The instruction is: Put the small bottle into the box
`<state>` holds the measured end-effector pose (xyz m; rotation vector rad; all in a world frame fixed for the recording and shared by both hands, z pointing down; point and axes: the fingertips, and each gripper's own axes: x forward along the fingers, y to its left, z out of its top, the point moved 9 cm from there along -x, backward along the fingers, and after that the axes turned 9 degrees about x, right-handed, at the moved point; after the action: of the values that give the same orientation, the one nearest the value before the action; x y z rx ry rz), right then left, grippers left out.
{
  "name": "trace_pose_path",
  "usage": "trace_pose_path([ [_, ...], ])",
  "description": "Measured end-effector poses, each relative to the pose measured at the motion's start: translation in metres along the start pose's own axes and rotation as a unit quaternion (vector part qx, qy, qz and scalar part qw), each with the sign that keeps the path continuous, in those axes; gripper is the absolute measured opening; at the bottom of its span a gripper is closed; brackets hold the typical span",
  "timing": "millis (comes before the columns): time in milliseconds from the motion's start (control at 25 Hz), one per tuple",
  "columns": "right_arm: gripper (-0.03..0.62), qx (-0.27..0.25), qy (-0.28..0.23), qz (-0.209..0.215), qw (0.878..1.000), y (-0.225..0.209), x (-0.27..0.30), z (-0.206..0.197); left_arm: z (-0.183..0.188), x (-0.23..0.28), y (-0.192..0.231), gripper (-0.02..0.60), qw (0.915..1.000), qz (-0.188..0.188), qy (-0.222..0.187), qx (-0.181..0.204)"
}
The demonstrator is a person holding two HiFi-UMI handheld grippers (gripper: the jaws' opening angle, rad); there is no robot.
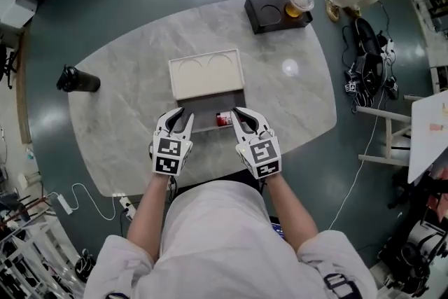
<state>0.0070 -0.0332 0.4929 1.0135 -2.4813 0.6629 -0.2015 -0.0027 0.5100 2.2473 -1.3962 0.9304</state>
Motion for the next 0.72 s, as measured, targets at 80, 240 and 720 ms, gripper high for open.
trace_pose_path([
  [80,0.026,-0.007,0.002,0.013,1.0,0.009,0.006,0.003,0.0,-0.009,0.003,0.076,0.9993,0.014,-0.022,-0.025],
  [240,0.026,-0.009,-0.011,0.028,1.0,0.024,0.012,0.008,-0.006,-0.024,0.008,0.031,0.9957,0.034,-0.054,-0.067],
  [720,0.026,-0.049,-0.141,-0.027,0.988,0.046,-0.016,0.086,0.053,-0.093,0.032,0.025,0.9684,0.128,-0.203,-0.07],
])
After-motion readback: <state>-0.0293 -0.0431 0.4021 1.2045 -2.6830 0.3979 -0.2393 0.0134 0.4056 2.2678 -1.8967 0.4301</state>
